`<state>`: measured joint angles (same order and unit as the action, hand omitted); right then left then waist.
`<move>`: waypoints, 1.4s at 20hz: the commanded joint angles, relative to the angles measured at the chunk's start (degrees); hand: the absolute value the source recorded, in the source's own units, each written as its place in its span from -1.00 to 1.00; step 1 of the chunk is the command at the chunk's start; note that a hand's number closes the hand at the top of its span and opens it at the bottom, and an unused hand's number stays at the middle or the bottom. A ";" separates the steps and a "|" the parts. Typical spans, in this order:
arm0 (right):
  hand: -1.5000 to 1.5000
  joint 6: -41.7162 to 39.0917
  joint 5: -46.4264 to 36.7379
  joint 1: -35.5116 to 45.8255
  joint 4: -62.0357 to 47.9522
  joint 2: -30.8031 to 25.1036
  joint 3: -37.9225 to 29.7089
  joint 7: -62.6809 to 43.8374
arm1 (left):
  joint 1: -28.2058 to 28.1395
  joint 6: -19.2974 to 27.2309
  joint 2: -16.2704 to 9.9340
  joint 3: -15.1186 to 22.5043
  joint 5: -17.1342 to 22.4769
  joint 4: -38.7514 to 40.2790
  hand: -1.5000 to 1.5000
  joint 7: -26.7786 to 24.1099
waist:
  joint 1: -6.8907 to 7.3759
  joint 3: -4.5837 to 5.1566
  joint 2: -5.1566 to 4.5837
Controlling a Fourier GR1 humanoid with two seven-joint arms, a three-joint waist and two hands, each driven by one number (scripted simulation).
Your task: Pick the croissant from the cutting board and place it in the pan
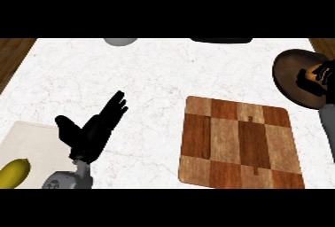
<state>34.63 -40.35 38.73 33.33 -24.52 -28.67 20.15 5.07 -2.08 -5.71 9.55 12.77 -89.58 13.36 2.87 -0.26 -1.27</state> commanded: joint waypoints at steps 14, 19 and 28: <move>-1.00 -5.41 -2.84 5.55 -23.87 -12.24 -1.30 -0.59 | 3.94 -1.19 0.91 0.59 -0.06 2.19 0.00 0.55 | 3.24 -0.24 -1.80; -1.00 -10.15 3.22 6.19 -22.81 -10.67 -6.39 6.48 | 2.82 -1.77 0.45 0.07 0.70 1.38 0.00 0.52 | 2.44 -0.49 -1.27; -1.00 -22.63 16.10 7.65 -23.11 -12.81 -18.07 11.97 | 2.05 -1.32 0.56 -0.82 -0.20 3.77 0.00 -2.11 | 1.45 -0.45 -1.48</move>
<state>17.63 -27.99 45.83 11.16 -35.65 -43.34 31.38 7.31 -3.46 -5.41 9.02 12.95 -87.59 12.56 4.67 -0.78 -2.50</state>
